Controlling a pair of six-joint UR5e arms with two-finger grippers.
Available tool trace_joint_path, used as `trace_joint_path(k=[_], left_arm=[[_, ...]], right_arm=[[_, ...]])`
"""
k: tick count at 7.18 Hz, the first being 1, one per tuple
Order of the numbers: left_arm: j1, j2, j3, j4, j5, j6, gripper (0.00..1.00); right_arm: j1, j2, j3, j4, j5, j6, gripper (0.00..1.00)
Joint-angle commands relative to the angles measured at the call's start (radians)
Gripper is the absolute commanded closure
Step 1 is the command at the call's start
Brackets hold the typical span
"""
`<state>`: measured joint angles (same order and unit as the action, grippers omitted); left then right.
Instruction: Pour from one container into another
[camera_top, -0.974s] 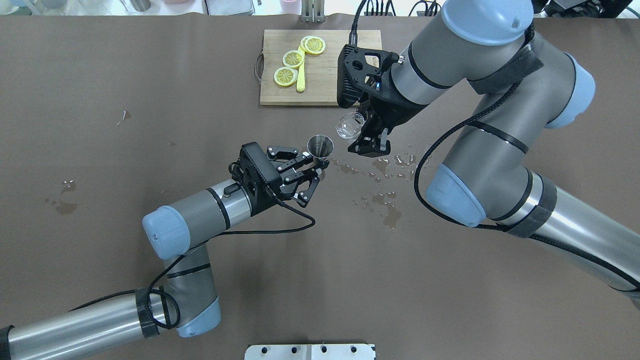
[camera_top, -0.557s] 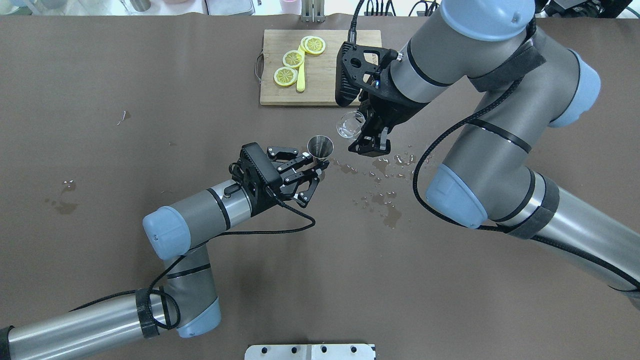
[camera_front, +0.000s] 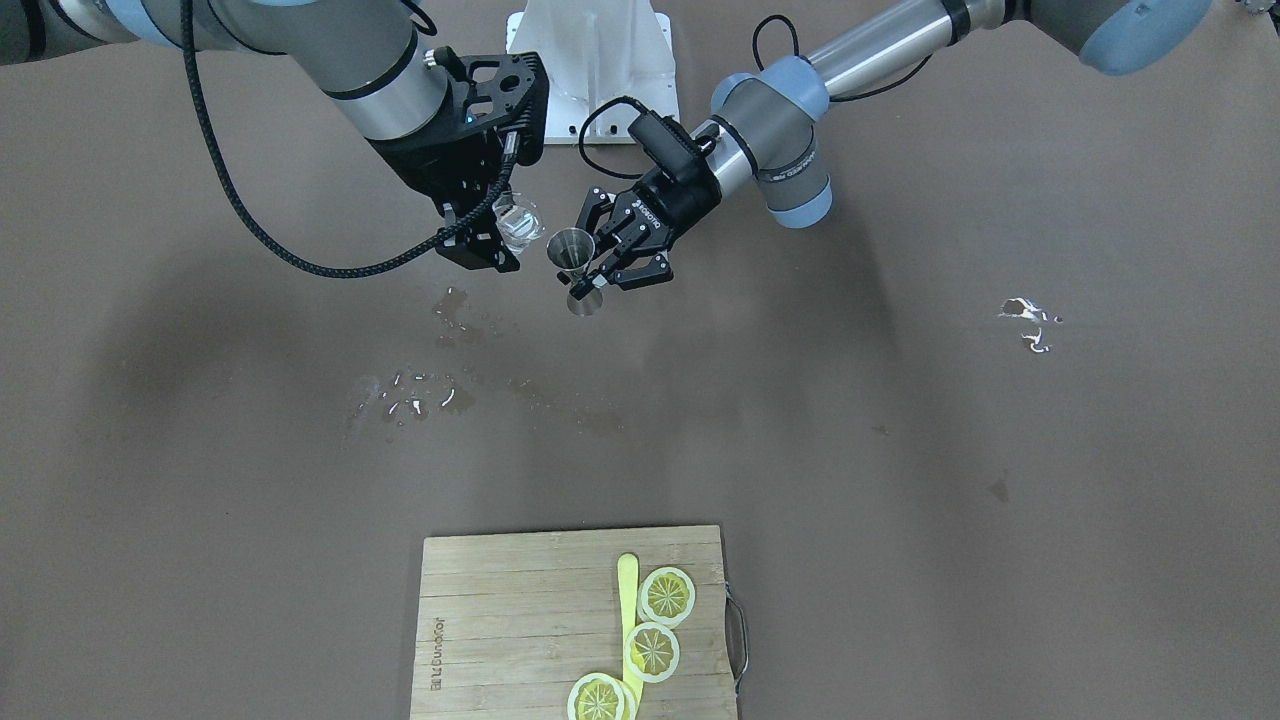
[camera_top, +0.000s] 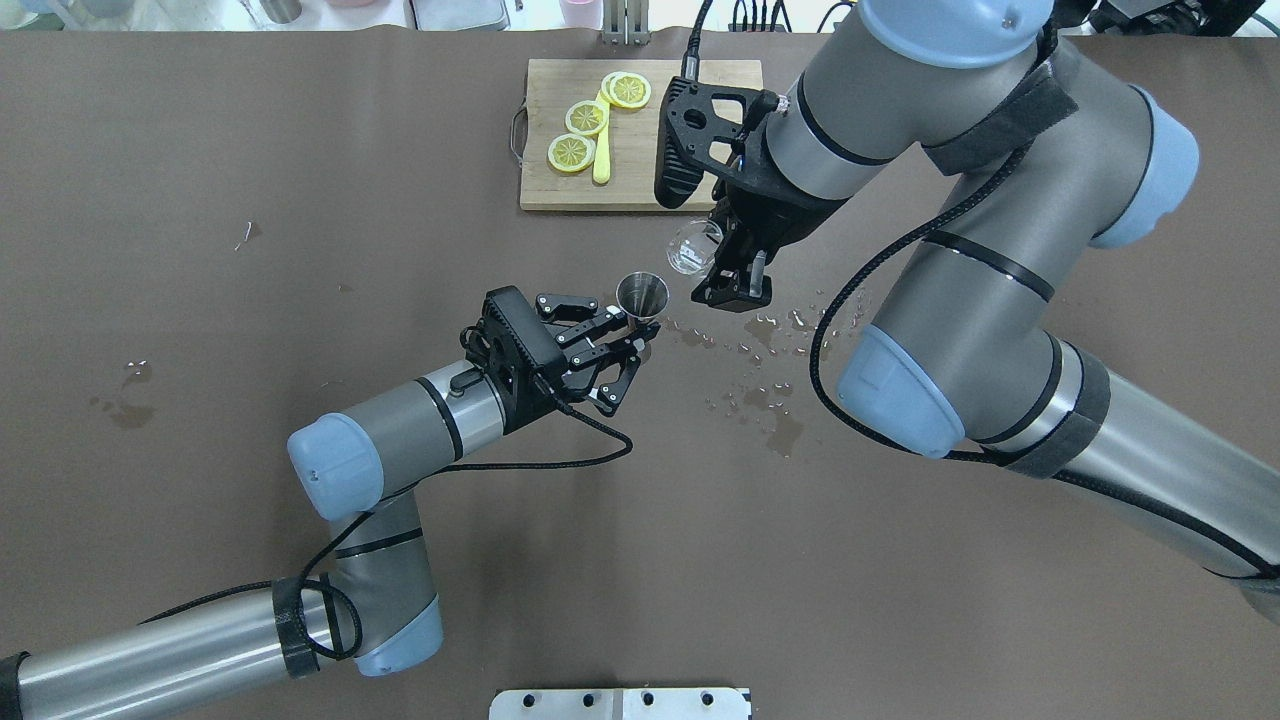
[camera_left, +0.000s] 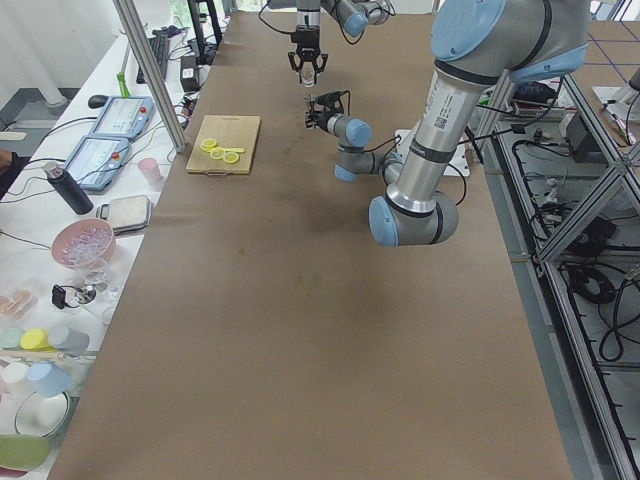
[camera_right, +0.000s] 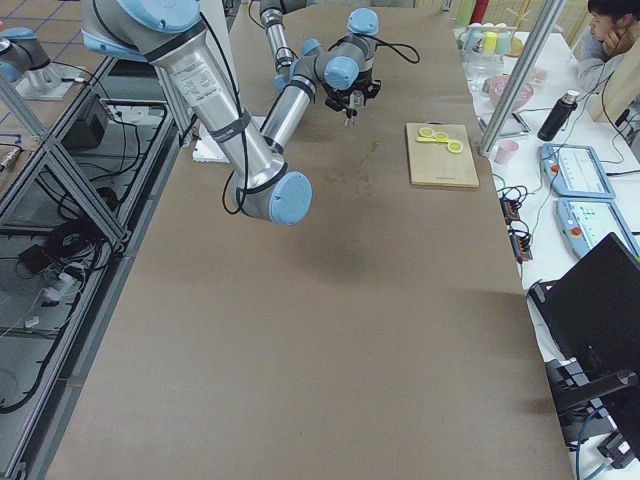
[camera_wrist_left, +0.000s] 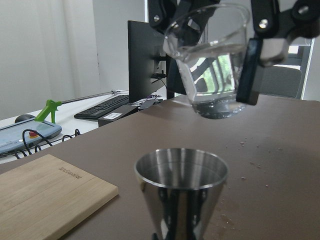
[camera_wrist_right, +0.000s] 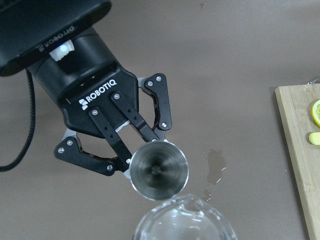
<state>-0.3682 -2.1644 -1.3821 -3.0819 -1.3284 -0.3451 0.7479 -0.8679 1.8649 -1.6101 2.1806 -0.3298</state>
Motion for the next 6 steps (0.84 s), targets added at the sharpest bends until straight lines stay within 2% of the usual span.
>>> trace_joint_path(k=[1, 6], left_arm=[[0.000, 0.000, 0.000, 0.002, 0.000, 0.000, 1.00], [-0.002, 0.000, 0.005, 0.005, 0.002, 0.000, 1.00]], right_arm=[[-0.022, 0.012, 0.000, -0.031, -0.037, 0.000, 1.00], [-0.035, 0.050, 0.005, -0.126, -0.061, -0.002, 1.00]])
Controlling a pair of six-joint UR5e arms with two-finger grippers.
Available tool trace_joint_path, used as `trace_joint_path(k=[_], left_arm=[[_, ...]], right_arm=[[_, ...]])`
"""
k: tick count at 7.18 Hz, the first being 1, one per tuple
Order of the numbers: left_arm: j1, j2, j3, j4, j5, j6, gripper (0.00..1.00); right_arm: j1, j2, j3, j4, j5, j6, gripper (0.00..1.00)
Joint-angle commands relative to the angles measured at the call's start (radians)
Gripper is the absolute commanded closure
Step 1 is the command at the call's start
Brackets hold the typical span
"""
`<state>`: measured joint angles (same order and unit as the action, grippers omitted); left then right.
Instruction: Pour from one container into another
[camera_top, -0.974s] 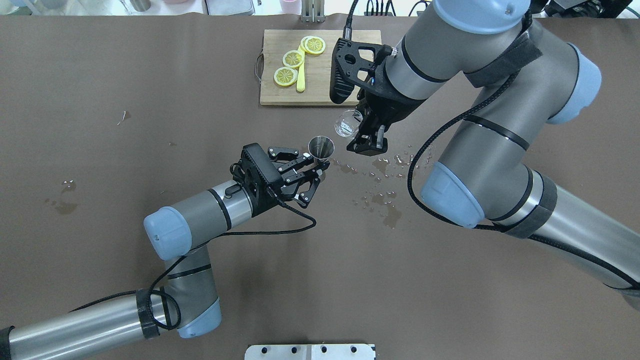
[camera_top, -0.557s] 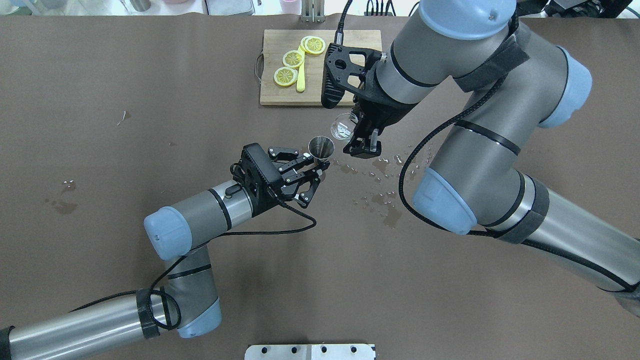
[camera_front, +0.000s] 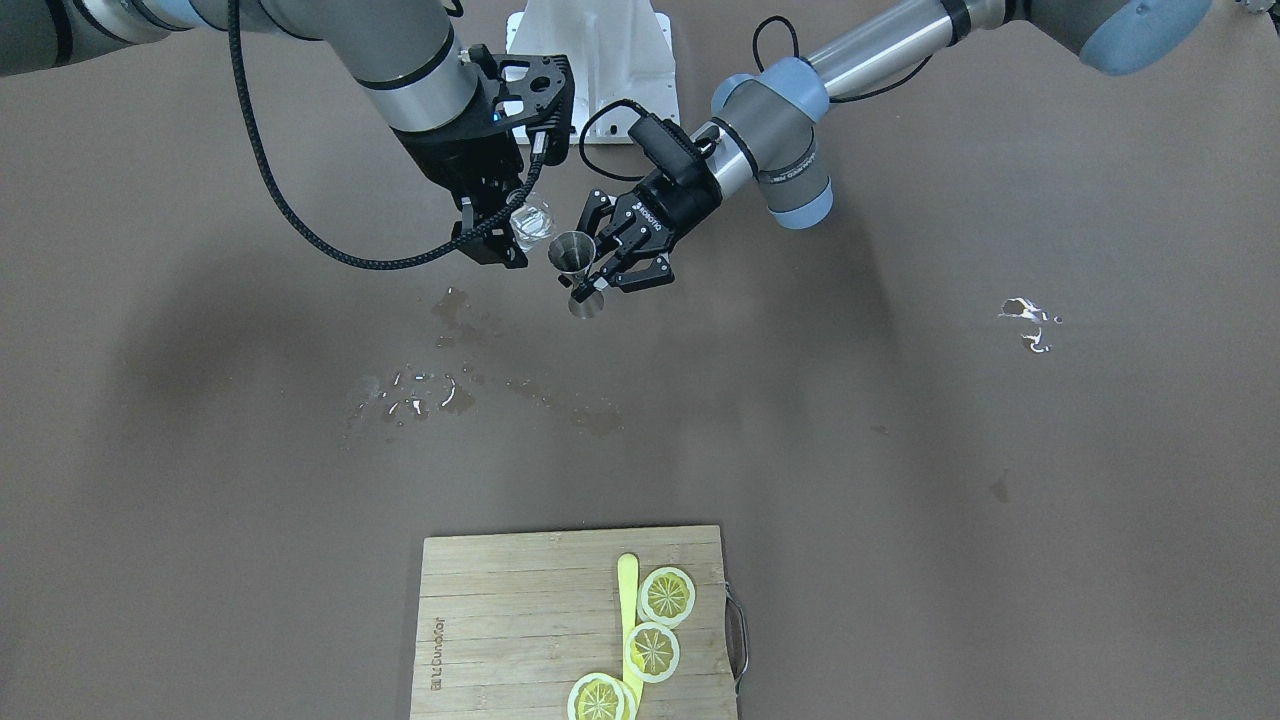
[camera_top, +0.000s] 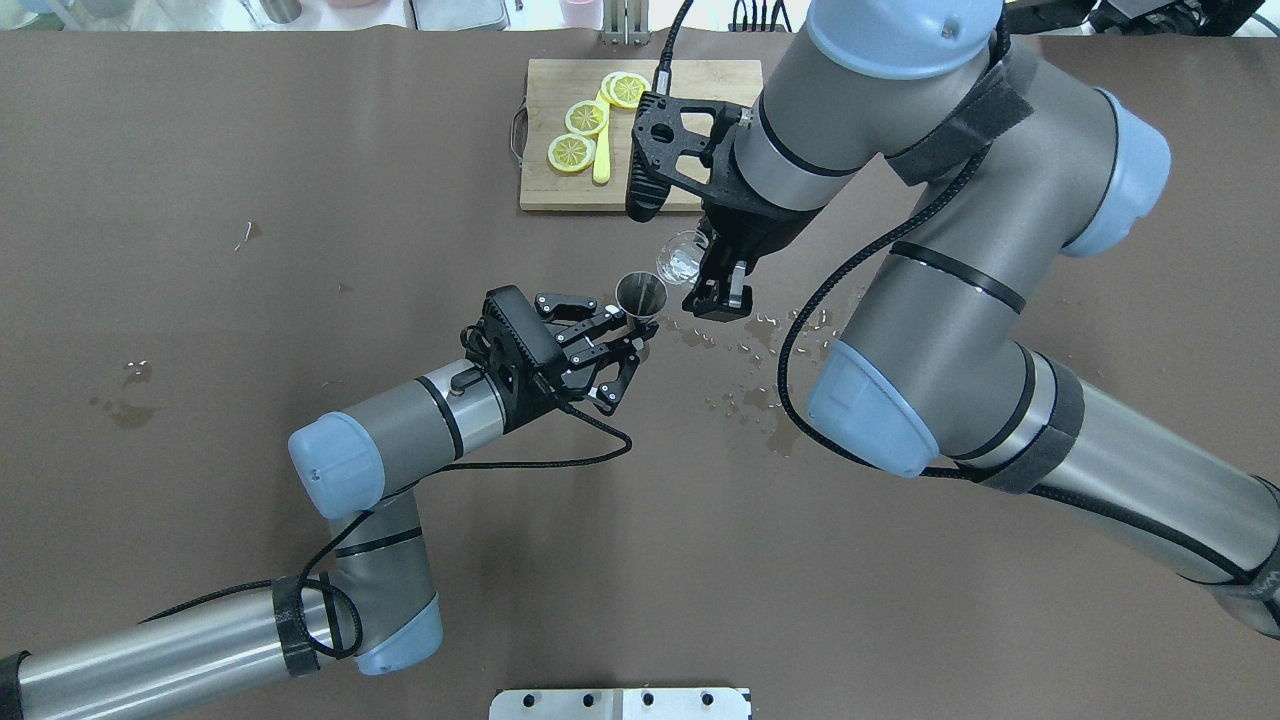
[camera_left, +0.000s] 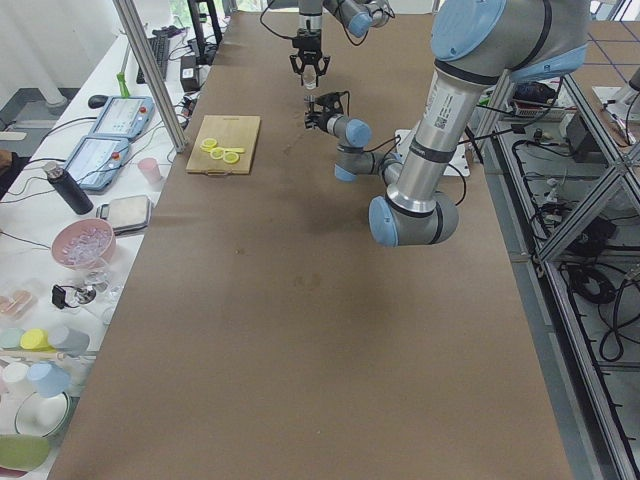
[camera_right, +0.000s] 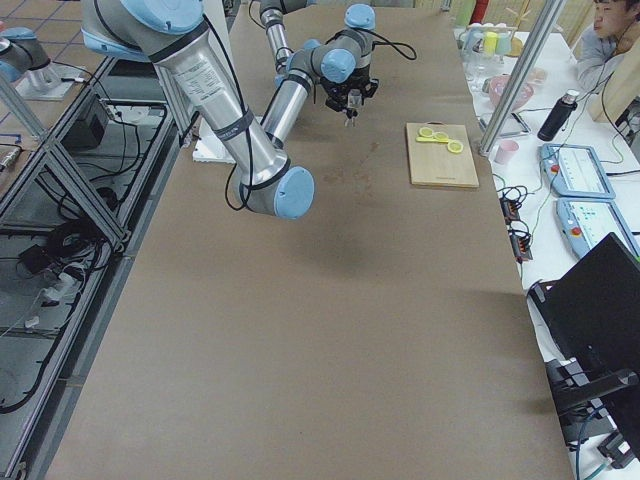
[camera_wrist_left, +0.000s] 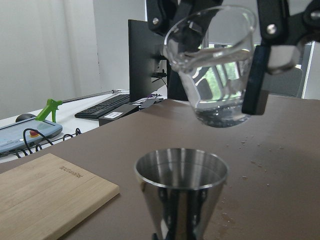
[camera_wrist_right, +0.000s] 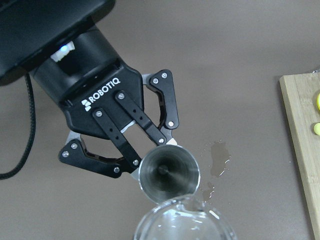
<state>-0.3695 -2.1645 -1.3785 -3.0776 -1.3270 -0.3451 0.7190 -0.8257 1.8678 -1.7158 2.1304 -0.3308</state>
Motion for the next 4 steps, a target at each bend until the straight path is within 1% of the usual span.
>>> trace_joint_path(k=[1, 4], left_arm=[[0.000, 0.000, -0.001, 0.000, -0.001, 0.000, 1.00], [0.000, 0.000, 0.001, 0.000, 0.000, 0.000, 1.00]], right_arm=[[-0.021, 0.013, 0.005, -0.037, -0.029, -0.001, 1.00], [-0.046, 0.014, 0.007, -0.067, -0.072, -0.001, 1.00]])
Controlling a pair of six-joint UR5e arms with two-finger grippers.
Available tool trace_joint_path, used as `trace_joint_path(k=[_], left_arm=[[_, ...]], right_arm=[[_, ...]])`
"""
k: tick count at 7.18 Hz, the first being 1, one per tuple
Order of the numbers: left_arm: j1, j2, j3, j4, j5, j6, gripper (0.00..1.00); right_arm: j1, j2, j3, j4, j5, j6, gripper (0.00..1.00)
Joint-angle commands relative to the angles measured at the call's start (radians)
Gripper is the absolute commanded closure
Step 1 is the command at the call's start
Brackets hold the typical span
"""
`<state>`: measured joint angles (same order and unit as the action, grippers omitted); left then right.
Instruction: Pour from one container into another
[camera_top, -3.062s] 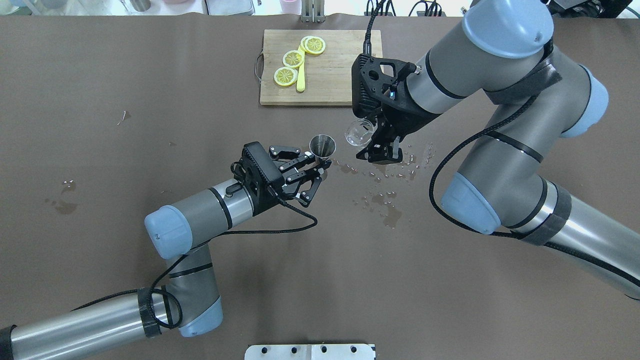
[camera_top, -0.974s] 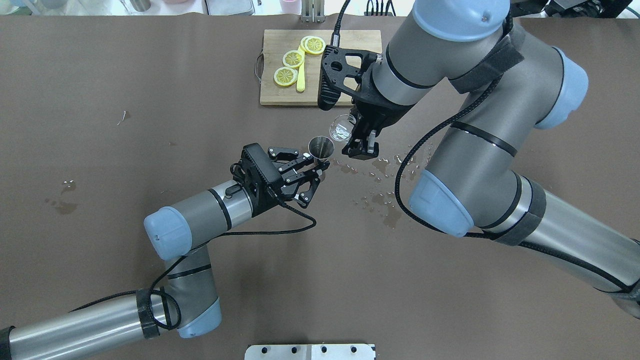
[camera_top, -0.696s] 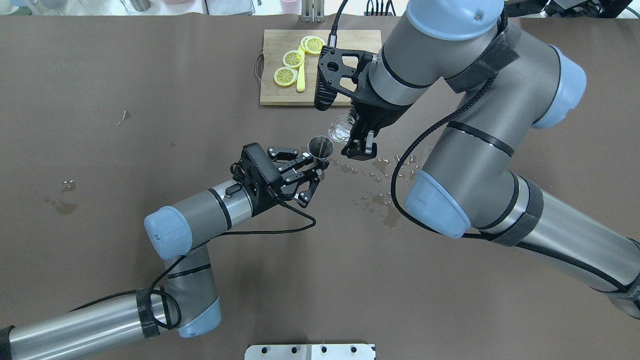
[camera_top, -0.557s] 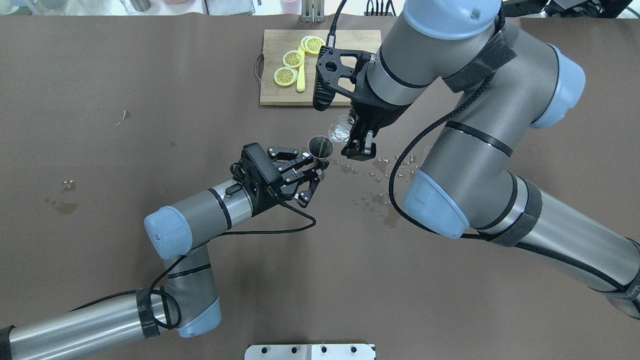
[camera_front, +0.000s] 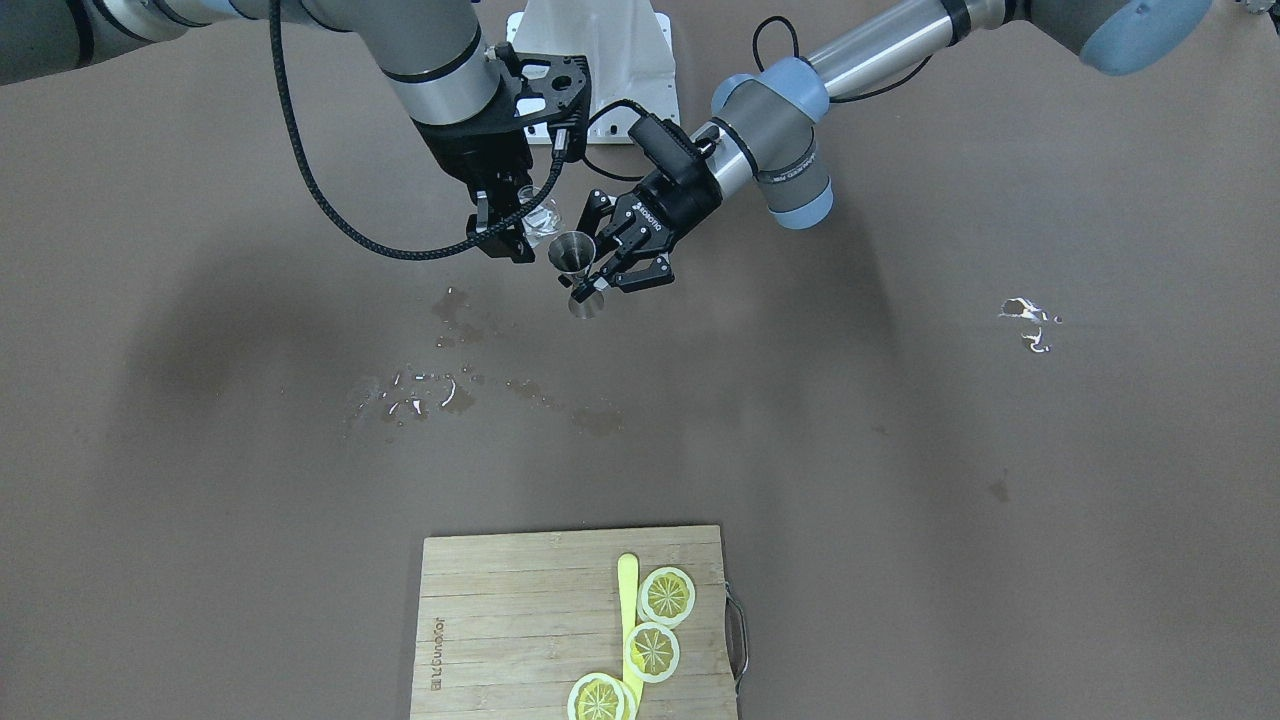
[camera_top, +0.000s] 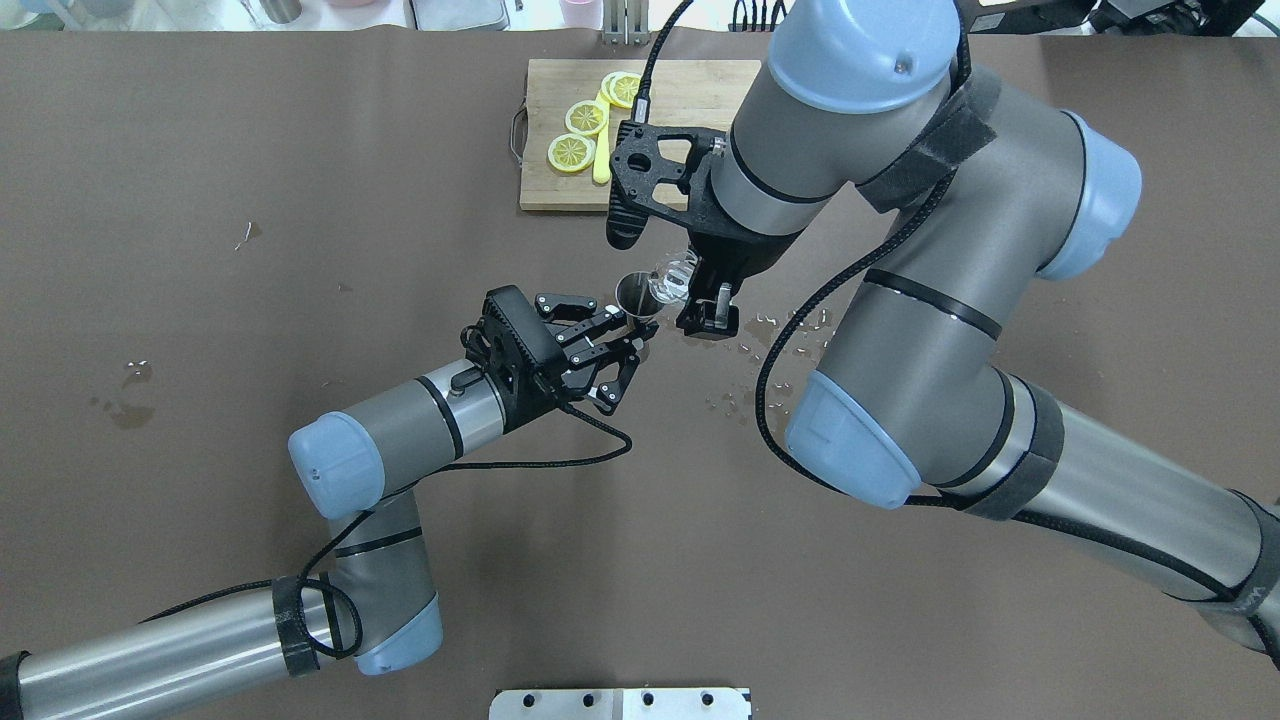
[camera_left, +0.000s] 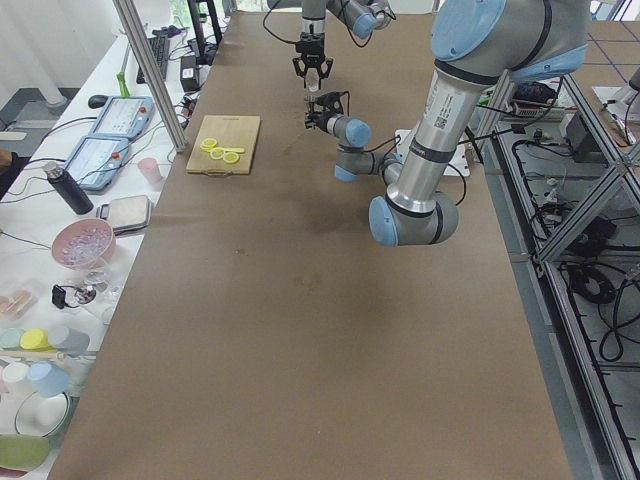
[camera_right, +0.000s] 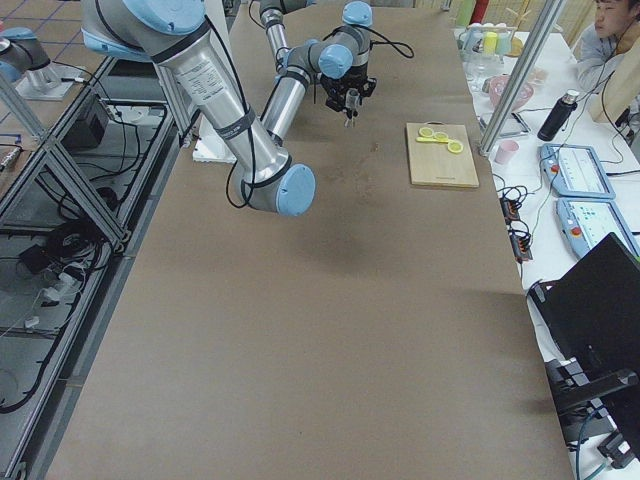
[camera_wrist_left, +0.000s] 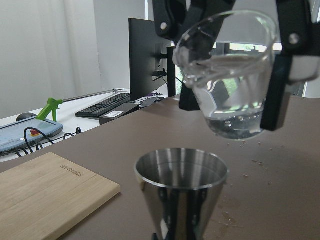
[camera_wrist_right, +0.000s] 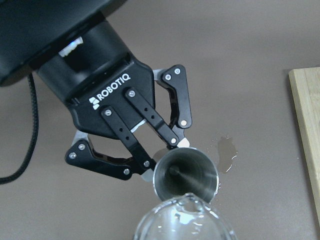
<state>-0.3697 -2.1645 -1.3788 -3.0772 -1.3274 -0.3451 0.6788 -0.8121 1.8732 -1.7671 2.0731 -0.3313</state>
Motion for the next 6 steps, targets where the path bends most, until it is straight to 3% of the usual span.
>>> trace_joint_path(k=[1, 6], left_arm=[[0.002, 0.000, 0.001, 0.000, 0.001, 0.000, 1.00], [0.000, 0.002, 0.001, 0.000, 0.001, 0.000, 1.00]], right_arm=[[-0.005, 0.002, 0.003, -0.046, -0.025, -0.002, 1.00], [-0.002, 0.082, -0.012, -0.187, -0.037, -0.011, 1.00]])
